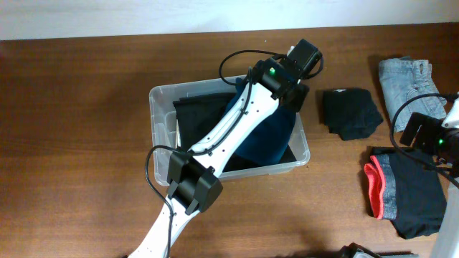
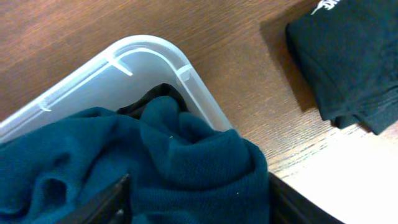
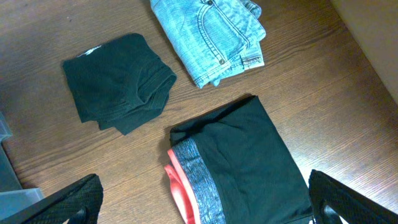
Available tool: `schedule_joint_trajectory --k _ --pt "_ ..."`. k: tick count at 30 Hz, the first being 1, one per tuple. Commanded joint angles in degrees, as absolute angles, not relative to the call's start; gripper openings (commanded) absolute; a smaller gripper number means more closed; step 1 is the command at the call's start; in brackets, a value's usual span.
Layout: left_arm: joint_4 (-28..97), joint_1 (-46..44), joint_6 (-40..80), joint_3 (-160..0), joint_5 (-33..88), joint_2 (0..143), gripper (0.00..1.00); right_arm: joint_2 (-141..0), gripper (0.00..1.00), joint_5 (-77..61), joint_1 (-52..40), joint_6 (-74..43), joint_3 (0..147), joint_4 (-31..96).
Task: Pack container
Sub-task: 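Press the teal garment flat inside the container with the left gripper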
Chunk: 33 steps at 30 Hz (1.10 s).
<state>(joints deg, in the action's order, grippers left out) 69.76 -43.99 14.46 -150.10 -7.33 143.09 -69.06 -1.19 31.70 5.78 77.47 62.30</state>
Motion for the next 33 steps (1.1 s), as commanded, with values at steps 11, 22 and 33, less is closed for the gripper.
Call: schedule_joint_trajectory --k 11,22,33 --pt "72.97 -43.07 17.23 -150.67 -14.92 144.44 0.27 -68.84 0.98 -1.32 31.90 5.26 78.02 62.13" --pt "73.06 -40.73 23.64 -149.91 -16.99 144.44 0.20 -68.84 0.98 -1.32 31.90 5.28 78.02 62.13" --pt "73.10 -40.71 30.59 -148.14 -20.43 144.44 0.41 -68.84 0.98 -1.32 31.90 5.28 78.02 62.13"
